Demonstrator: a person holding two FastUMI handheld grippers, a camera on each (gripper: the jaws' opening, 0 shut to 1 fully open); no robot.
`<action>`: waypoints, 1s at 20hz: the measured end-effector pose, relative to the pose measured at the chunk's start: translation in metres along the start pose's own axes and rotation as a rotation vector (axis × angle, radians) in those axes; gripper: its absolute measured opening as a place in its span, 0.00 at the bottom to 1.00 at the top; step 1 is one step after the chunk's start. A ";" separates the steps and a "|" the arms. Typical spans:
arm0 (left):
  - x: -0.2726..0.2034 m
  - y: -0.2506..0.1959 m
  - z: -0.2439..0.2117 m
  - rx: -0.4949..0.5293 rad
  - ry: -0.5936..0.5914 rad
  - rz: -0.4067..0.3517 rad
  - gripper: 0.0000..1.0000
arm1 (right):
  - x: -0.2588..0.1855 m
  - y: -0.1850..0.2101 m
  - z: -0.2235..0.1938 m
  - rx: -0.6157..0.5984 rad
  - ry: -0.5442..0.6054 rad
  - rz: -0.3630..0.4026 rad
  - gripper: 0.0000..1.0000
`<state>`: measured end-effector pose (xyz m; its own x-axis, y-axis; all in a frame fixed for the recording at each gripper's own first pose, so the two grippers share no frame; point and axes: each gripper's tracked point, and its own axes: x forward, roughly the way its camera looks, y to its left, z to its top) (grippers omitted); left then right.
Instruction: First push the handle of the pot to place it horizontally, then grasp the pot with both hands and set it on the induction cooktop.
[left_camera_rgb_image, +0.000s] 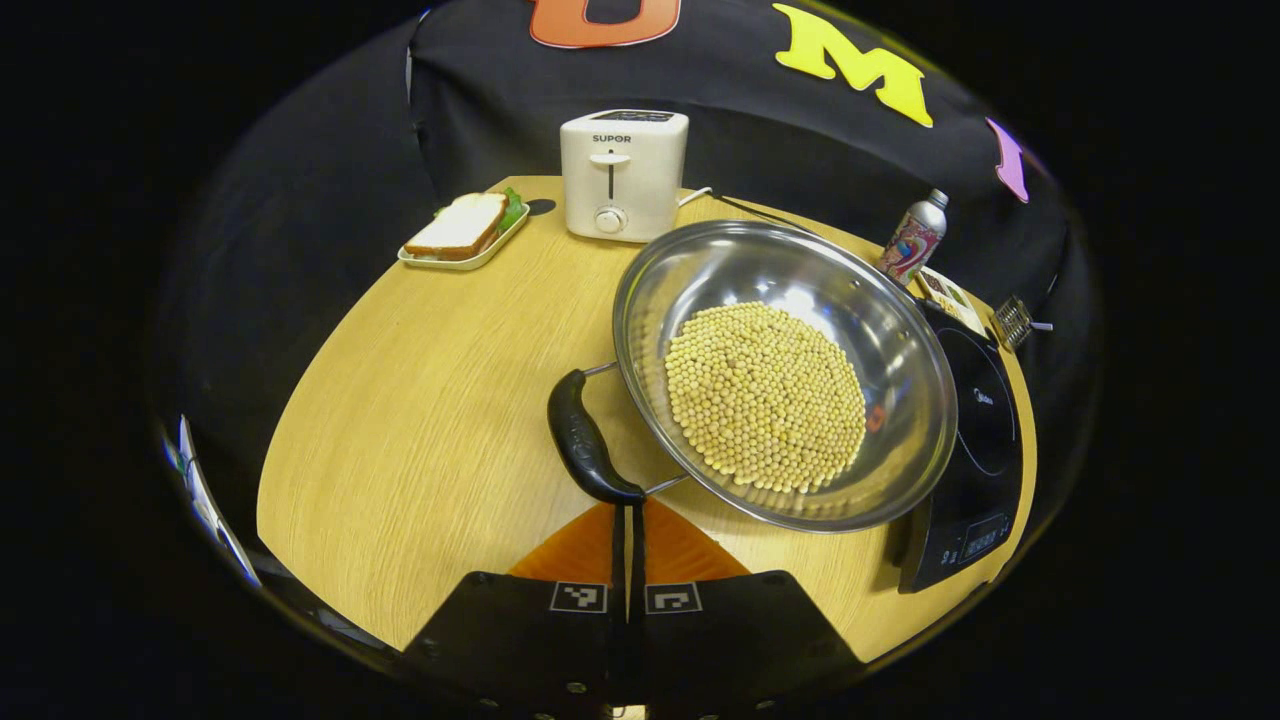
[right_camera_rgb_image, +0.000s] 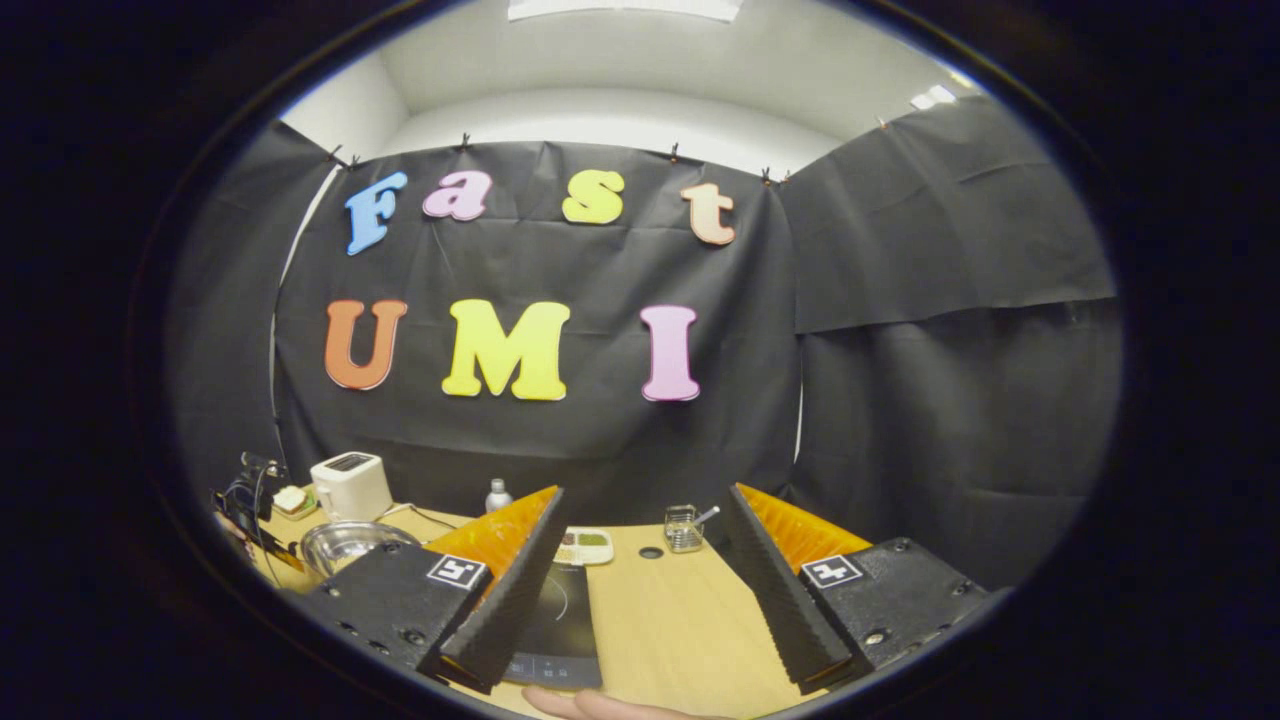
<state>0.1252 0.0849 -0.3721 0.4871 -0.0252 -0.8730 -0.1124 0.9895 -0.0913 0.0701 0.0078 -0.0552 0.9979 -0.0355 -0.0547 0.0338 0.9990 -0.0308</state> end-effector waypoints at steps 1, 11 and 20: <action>0.002 0.003 0.002 -0.009 0.002 -0.002 0.00 | 0.001 0.002 0.000 -0.001 -0.005 -0.001 1.00; 0.025 0.023 0.041 -0.015 0.000 0.008 0.00 | 0.016 0.015 -0.001 0.012 -0.015 -0.016 0.97; 0.043 0.032 0.069 0.013 -0.006 0.029 0.00 | 0.024 0.023 -0.008 0.018 0.002 -0.031 0.97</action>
<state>0.2022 0.1256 -0.3801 0.4889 0.0040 -0.8723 -0.1156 0.9915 -0.0602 0.0942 0.0298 -0.0650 0.9962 -0.0666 -0.0560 0.0659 0.9977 -0.0147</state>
